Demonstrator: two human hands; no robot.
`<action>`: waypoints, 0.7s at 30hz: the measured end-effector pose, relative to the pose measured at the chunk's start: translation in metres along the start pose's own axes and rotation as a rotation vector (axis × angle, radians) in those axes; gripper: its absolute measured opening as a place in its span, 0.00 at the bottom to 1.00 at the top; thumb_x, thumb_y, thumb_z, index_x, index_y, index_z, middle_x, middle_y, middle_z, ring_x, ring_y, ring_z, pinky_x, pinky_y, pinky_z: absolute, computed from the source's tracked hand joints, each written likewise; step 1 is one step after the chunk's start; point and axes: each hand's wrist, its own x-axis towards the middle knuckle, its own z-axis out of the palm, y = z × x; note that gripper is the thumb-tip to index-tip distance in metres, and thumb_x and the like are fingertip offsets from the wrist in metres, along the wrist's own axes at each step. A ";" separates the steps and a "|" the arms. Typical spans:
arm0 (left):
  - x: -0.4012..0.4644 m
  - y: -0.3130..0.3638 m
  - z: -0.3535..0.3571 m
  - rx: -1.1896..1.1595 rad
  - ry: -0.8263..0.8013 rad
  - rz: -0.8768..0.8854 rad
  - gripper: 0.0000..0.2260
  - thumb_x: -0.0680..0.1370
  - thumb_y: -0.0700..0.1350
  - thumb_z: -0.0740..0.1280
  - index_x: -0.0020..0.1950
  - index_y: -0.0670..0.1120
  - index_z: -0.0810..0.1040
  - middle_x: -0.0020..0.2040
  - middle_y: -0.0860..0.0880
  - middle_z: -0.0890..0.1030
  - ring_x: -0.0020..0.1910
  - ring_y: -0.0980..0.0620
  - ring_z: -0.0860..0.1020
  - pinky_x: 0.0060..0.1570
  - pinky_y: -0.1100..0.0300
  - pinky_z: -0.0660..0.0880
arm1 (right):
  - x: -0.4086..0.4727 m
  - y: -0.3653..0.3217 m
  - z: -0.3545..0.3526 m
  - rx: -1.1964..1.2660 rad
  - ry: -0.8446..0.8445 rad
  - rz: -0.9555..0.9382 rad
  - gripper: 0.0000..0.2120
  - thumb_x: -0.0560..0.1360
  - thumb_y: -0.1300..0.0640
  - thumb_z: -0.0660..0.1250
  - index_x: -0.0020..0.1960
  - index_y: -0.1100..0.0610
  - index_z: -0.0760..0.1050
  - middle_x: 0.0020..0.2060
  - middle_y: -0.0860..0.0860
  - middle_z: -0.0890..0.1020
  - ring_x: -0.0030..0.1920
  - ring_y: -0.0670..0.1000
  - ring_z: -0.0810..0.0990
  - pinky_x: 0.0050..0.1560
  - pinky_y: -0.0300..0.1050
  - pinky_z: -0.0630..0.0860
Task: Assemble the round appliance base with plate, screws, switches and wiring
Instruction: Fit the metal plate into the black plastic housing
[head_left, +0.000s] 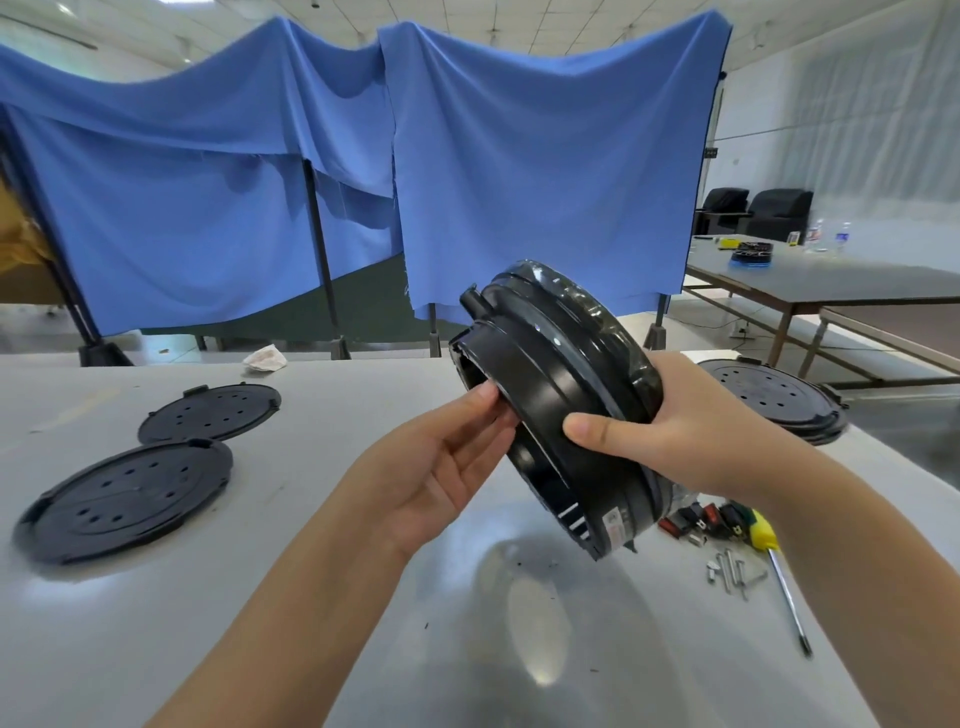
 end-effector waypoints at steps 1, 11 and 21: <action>-0.001 0.001 -0.001 -0.029 -0.018 -0.017 0.06 0.63 0.40 0.73 0.39 0.43 0.87 0.43 0.46 0.86 0.40 0.53 0.85 0.35 0.64 0.80 | 0.000 -0.002 0.001 -0.010 0.003 -0.012 0.15 0.66 0.46 0.73 0.51 0.45 0.77 0.43 0.39 0.84 0.45 0.40 0.83 0.45 0.33 0.79; -0.007 -0.002 -0.001 0.147 0.022 0.212 0.08 0.70 0.39 0.71 0.46 0.41 0.86 0.50 0.43 0.86 0.46 0.49 0.85 0.41 0.63 0.80 | -0.004 0.001 0.008 0.021 0.052 -0.026 0.11 0.69 0.53 0.74 0.50 0.46 0.77 0.42 0.37 0.84 0.43 0.37 0.82 0.41 0.27 0.75; -0.011 -0.003 -0.001 0.195 0.056 0.220 0.09 0.79 0.36 0.64 0.51 0.39 0.85 0.52 0.44 0.86 0.51 0.47 0.85 0.45 0.58 0.82 | 0.002 0.003 0.019 -0.170 0.143 -0.069 0.13 0.71 0.52 0.73 0.48 0.39 0.71 0.48 0.36 0.76 0.49 0.32 0.75 0.42 0.20 0.69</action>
